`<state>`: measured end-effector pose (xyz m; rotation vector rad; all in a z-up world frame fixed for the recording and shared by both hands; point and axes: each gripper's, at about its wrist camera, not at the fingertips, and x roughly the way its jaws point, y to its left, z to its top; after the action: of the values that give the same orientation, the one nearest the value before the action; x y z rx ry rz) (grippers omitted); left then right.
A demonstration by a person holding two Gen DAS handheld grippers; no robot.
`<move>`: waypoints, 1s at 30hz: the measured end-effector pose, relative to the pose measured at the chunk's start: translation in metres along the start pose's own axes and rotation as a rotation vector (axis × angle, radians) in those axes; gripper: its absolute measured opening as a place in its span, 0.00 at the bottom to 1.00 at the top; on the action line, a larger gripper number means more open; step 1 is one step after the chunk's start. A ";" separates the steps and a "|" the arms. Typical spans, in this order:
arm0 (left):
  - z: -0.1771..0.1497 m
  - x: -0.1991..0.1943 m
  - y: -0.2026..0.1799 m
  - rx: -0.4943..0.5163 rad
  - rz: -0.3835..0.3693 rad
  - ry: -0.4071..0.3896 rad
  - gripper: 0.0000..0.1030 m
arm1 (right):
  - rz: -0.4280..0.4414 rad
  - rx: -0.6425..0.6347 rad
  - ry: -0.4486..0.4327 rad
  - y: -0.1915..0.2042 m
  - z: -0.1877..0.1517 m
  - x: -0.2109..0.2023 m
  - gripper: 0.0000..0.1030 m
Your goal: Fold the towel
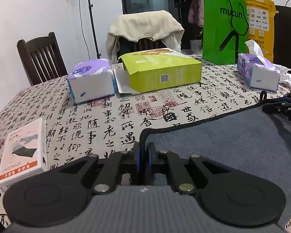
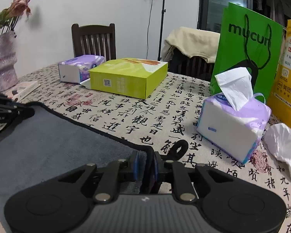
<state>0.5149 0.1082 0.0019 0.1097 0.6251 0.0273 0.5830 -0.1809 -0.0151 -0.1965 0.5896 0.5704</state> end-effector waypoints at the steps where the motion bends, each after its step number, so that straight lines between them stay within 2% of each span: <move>1: 0.000 -0.001 0.001 0.000 0.000 -0.002 0.08 | -0.003 0.000 -0.001 0.000 0.000 0.000 0.17; 8: -0.002 -0.017 0.005 -0.009 0.024 -0.012 0.09 | -0.029 -0.006 -0.029 -0.001 0.004 -0.014 0.19; 16: -0.011 -0.063 0.007 -0.026 0.036 -0.045 0.09 | -0.036 -0.003 -0.073 0.008 0.004 -0.056 0.20; 18: -0.014 -0.077 0.006 -0.034 0.036 -0.053 0.09 | -0.035 -0.007 -0.087 0.013 0.001 -0.071 0.24; 21: -0.021 -0.100 0.002 -0.041 0.032 -0.072 0.13 | -0.034 -0.015 -0.109 0.022 -0.004 -0.094 0.31; 24: -0.028 -0.119 -0.003 -0.044 0.028 -0.089 0.20 | -0.031 -0.022 -0.123 0.030 -0.010 -0.113 0.31; 27: -0.034 -0.134 -0.008 -0.044 0.023 -0.104 0.21 | -0.025 -0.021 -0.137 0.038 -0.017 -0.130 0.32; 30: -0.039 -0.148 -0.013 -0.047 0.021 -0.124 0.27 | -0.020 -0.023 -0.149 0.046 -0.025 -0.143 0.33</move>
<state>0.3723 0.0901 0.0550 0.0713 0.4996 0.0548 0.4477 -0.2155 0.0465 -0.1796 0.4362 0.5669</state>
